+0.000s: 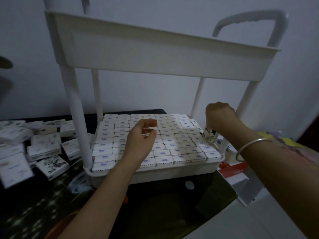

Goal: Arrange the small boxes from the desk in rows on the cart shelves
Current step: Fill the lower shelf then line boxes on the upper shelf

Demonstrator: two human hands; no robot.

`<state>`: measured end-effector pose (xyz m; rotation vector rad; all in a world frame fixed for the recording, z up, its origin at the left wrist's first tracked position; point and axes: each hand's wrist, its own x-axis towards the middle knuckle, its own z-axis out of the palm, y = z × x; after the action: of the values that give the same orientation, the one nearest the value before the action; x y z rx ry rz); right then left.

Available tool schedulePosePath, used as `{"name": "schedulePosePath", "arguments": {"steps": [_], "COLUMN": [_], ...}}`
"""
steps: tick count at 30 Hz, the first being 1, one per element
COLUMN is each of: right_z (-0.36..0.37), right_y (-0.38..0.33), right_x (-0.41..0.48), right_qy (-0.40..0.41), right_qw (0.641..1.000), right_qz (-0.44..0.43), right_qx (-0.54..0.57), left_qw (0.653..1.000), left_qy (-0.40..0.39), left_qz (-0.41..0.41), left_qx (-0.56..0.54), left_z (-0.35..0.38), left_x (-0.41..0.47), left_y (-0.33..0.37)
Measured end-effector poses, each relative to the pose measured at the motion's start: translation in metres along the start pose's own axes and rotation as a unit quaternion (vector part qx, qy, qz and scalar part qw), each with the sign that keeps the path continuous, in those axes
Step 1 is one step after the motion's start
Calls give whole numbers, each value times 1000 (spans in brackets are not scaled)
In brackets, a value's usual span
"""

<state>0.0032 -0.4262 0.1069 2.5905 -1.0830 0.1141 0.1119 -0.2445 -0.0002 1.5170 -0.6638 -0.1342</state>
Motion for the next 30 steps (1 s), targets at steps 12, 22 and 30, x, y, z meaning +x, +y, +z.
{"name": "schedulePosePath", "arguments": {"steps": [12, 22, 30], "right_z": [41, 7, 2], "right_y": [-26, -179, -319], "right_x": [-23, -157, -146], "right_qy": [49, 198, 68], "right_qw": [992, 806, 800], "right_qz": [-54, -401, -443], "right_qx": [103, 388, 400], "left_qw": [996, 947, 876], "left_qy": [10, 180, 232], "left_qz": [69, 115, 51], "left_qx": [49, 242, 421], "left_z": [-25, -173, -261], "left_x": [-47, -150, -173], "left_y": [22, 25, -11]}}
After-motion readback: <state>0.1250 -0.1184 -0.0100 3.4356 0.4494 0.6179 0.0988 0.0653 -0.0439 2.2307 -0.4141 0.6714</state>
